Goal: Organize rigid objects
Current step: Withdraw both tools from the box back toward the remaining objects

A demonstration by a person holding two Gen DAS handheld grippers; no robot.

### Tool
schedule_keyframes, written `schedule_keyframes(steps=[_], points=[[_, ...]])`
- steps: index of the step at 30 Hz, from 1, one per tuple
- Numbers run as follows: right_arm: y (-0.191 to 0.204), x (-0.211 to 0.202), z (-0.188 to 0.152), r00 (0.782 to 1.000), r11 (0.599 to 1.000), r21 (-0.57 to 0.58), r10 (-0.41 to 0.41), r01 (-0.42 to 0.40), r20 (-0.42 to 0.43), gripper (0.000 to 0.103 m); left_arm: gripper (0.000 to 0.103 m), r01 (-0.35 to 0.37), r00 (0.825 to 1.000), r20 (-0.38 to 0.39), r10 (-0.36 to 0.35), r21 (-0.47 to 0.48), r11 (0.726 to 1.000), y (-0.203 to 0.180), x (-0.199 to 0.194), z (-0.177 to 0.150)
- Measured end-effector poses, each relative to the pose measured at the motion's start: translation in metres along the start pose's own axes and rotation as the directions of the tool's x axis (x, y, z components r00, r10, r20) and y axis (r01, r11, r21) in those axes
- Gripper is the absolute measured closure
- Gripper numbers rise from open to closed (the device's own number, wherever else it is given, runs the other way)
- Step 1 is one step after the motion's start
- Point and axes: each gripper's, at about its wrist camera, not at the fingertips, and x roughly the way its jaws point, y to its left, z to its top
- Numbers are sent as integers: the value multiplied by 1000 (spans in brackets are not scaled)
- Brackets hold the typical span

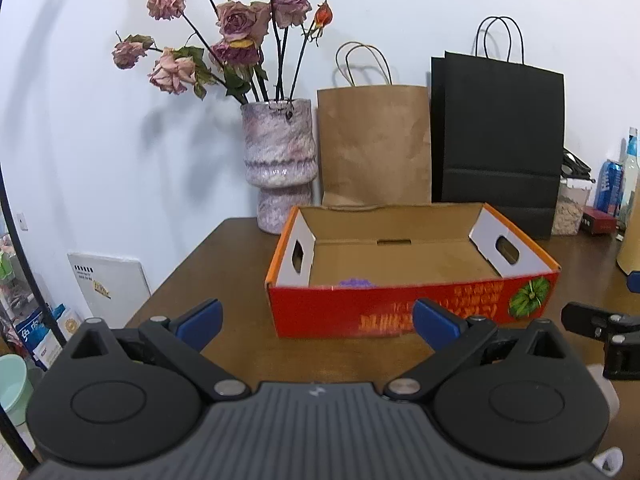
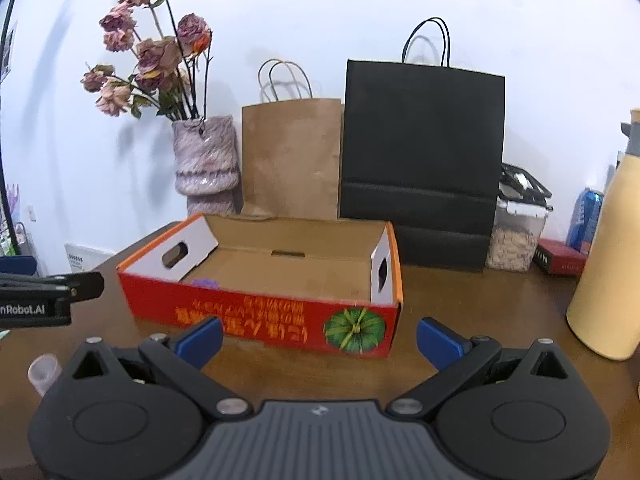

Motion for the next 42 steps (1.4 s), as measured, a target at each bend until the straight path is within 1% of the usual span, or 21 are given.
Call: schedule_keyframes(steps=[9,16,24,28,32,37,40,41,42], points=[[8,-28,-32,1000,1000,-10,4,-4,-24,0,0,11,1000,-23,-11,8,1000,-1,-26,-25],[11,-47,-59,999,1000,-27,9,-10,-51,0,0,21,998,-57,-21,2,1000,0,-43,-47],[13,-62,-81,997,999,-42,16,-19,-79,0,0,24,996,-92,-23,8,1000,-1,-57,-67],[17,-67,-88,995,997,-68,39,-45,-96,0,0,17,995,-103,-16,10,1000,1,-64,-75],[26,-66,-94,989,988,-112,89,-103,-121,0,0,11,994,-110,-10,11,1000,5,-72,-81],[37,-53,-96,979,969,-192,126,-156,-158,4,0,-1,993,-114,2,8,1000,14,-83,-88],[37,-44,-94,974,962,-204,147,-181,-171,5,0,-11,993,-116,10,-3,1000,23,-90,-91],[36,-42,-94,971,961,-200,156,-192,-182,11,0,-14,993,-117,14,-5,1000,25,-92,-92],[36,-40,-94,964,958,-195,169,-209,-204,20,0,-18,993,-118,17,-7,1000,28,-94,-93]])
